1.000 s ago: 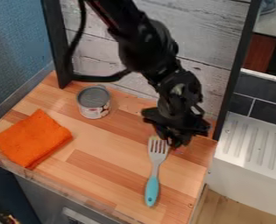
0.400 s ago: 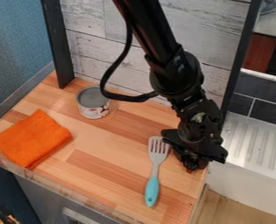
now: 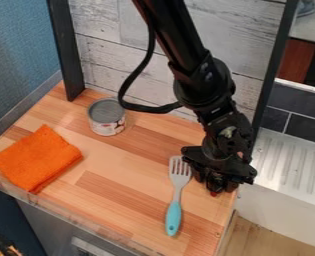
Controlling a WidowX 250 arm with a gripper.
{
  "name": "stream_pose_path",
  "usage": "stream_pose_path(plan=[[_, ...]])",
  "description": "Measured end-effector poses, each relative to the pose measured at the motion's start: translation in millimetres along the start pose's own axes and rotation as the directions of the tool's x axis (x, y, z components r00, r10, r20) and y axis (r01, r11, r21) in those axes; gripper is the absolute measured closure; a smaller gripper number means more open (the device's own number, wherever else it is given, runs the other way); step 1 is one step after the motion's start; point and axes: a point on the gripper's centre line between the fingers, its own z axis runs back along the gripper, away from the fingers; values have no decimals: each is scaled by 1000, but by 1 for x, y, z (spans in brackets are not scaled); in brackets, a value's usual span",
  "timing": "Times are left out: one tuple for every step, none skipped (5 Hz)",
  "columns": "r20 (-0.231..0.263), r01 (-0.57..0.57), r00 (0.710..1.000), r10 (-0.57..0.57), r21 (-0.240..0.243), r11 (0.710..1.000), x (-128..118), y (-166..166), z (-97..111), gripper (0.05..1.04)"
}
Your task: Mueve la botella a lado derecho de la mesa
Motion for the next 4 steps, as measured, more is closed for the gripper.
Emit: stream_pose_path(plan=[[-11,-15,1000,16,16,1000,-1,3,0,77],[16,-25,1000,25,4,1000,5,2,12,81],[63,-55,996,56,-12,998,15,6,33,84],[127,-77,988,85,-60,995,29,6,64,84]])
